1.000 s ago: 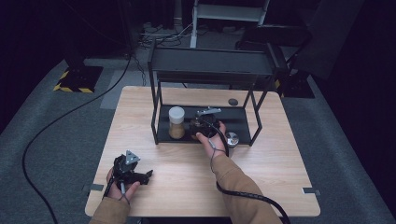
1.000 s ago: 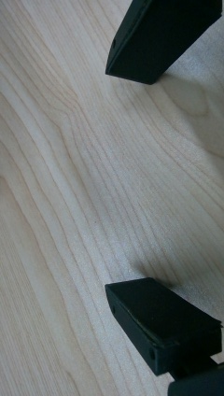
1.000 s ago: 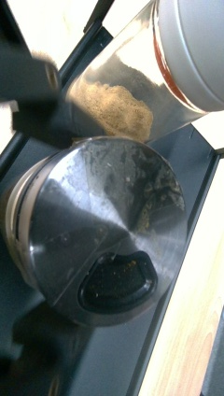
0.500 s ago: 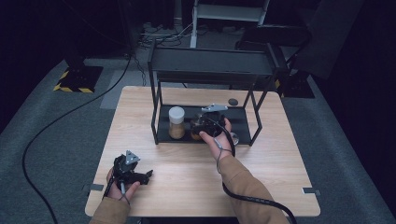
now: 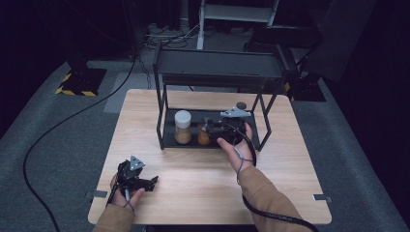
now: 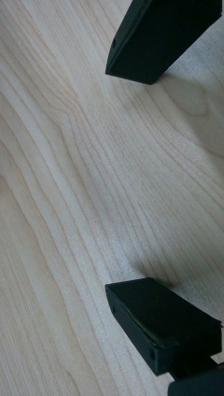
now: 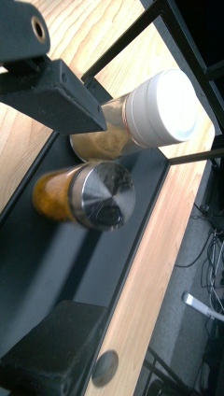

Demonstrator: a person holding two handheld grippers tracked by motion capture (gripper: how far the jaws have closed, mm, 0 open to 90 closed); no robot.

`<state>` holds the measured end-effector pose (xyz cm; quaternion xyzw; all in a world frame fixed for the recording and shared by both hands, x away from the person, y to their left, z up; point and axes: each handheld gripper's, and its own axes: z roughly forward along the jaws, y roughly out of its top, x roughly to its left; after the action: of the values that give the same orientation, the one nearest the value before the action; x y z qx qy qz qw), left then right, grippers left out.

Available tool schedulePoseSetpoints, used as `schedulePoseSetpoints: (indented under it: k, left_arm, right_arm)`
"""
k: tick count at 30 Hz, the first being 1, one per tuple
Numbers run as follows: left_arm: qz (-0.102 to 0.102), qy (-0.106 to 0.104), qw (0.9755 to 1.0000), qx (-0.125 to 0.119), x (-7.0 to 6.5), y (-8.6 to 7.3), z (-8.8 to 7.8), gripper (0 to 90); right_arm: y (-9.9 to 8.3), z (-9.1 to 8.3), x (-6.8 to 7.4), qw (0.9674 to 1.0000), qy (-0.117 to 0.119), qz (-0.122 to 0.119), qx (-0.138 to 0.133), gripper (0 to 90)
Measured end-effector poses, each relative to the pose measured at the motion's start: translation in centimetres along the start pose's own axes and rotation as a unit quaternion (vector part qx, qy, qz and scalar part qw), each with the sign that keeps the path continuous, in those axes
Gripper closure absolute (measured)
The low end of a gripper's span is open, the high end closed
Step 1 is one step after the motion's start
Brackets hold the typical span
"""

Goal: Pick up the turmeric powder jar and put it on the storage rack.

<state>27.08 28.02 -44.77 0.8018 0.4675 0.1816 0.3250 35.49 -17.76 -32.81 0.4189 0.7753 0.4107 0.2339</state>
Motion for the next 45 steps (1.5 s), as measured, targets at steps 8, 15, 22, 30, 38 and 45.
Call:
schedulePoseSetpoints:
  k: [8, 15, 22, 30, 38, 45]
  left_arm:
    - [0.0, 0.0, 1.0, 0.0, 0.0, 0.0, 0.0, 0.3]
    - [0.0, 0.0, 1.0, 0.0, 0.0, 0.0, 0.0, 0.3]
    - [0.0, 0.001, 1.0, 0.0, 0.0, 0.0, 0.0, 0.3]
    - [0.0, 0.001, 1.0, 0.0, 0.0, 0.0, 0.0, 0.3]
    - [0.0, 0.001, 1.0, 0.0, 0.0, 0.0, 0.0, 0.3]
    - [0.0, 0.001, 1.0, 0.0, 0.0, 0.0, 0.0, 0.3]
  right_arm:
    - [-0.5, -2.0, -0.7, 0.9999, -0.015, 0.0, -0.007, 8.4]
    - [-0.8, -3.4, -1.1, 0.9998, -0.018, 0.001, -0.007, 6.0]
    - [-1.6, -4.6, -1.6, 0.9997, -0.023, 0.005, -0.005, 4.4]
    - [-2.5, -5.7, -2.4, 0.9995, -0.025, 0.015, -0.009, 4.3]
    - [-3.2, -6.2, -2.6, 0.9995, -0.021, 0.021, -0.012, 4.3]
    - [-4.2, -6.2, -2.6, 0.9996, -0.017, 0.023, -0.01, 4.3]
